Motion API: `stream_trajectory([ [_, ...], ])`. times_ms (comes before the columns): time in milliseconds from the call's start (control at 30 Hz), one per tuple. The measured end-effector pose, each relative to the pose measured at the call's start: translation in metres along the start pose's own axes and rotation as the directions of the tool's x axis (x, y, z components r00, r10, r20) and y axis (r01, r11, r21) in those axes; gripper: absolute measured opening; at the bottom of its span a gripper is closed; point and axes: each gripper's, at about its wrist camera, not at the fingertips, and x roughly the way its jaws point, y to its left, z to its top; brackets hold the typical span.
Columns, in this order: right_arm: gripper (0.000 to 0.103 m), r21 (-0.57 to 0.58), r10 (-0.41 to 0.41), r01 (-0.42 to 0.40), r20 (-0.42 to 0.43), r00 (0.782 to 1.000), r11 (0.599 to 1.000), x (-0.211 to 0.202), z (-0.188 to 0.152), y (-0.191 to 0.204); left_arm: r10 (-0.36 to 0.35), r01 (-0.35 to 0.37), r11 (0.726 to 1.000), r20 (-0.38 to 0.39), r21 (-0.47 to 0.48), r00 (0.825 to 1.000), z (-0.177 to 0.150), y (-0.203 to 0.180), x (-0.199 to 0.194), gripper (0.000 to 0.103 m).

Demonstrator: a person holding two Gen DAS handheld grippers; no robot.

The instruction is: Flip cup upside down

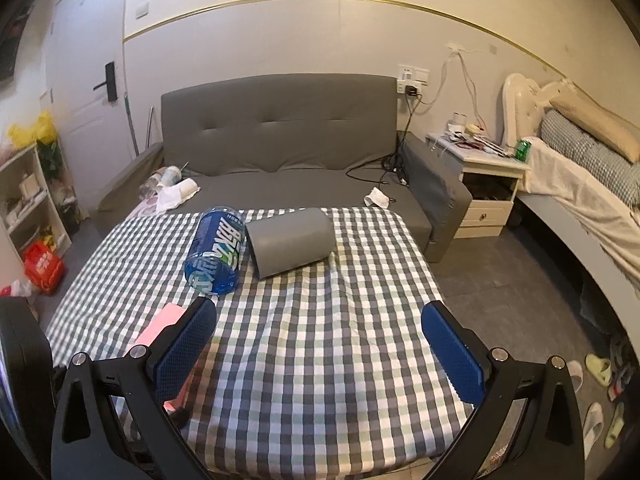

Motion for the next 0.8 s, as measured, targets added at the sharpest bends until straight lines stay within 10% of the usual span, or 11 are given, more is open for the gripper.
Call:
stream_trajectory([
  [400, 0.103, -0.013, 0.021, -0.023, -0.154, 0.988, 1.000, -0.002, 0.010, 0.020, 0.053, -0.030, 0.990, 0.169, -0.137, 0.984, -0.010, 0.053, -0.071, 0.100],
  [800, 0.103, -0.114, 0.011, -0.064, -0.413, 0.910, 0.991, 0.042, 0.030, 0.099, 0.118, -0.062, 0.964, 0.203, -0.260, 0.972, 0.039, 0.149, -0.050, 0.103],
])
